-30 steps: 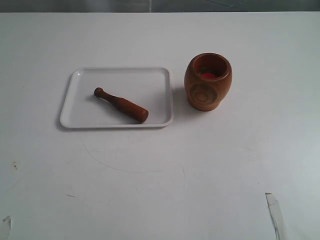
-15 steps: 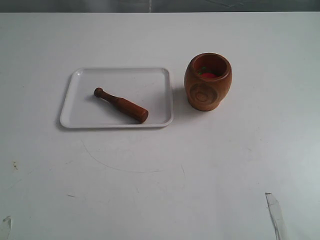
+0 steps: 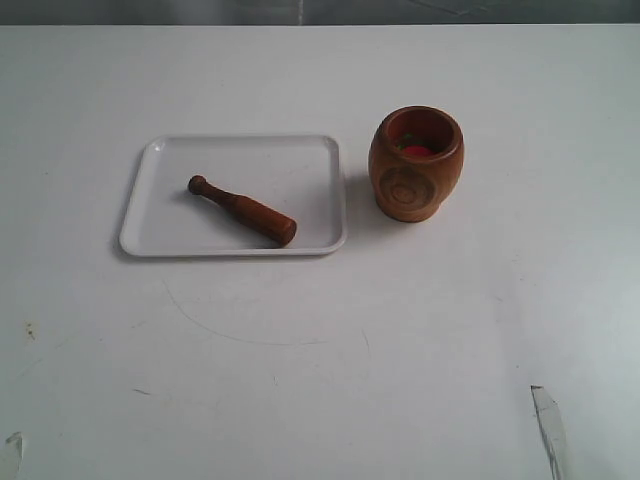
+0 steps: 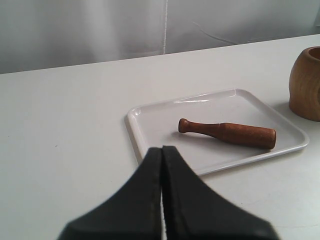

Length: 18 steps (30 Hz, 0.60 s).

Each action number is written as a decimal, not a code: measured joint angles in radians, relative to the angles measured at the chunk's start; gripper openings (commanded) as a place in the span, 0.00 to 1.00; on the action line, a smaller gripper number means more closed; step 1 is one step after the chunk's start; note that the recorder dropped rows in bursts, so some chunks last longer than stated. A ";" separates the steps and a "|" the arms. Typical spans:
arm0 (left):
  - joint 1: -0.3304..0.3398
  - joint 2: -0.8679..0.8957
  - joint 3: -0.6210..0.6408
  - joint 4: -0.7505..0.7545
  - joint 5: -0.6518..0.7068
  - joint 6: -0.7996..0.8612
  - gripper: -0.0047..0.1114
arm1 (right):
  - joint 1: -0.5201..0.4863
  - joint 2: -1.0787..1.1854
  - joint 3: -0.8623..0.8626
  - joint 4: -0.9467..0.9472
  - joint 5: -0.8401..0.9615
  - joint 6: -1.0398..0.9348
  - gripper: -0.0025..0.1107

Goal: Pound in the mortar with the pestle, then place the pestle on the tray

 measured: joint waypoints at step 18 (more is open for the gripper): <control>0.000 0.000 0.000 0.000 0.000 0.000 0.04 | -0.002 0.000 0.014 0.005 -0.028 -0.087 0.02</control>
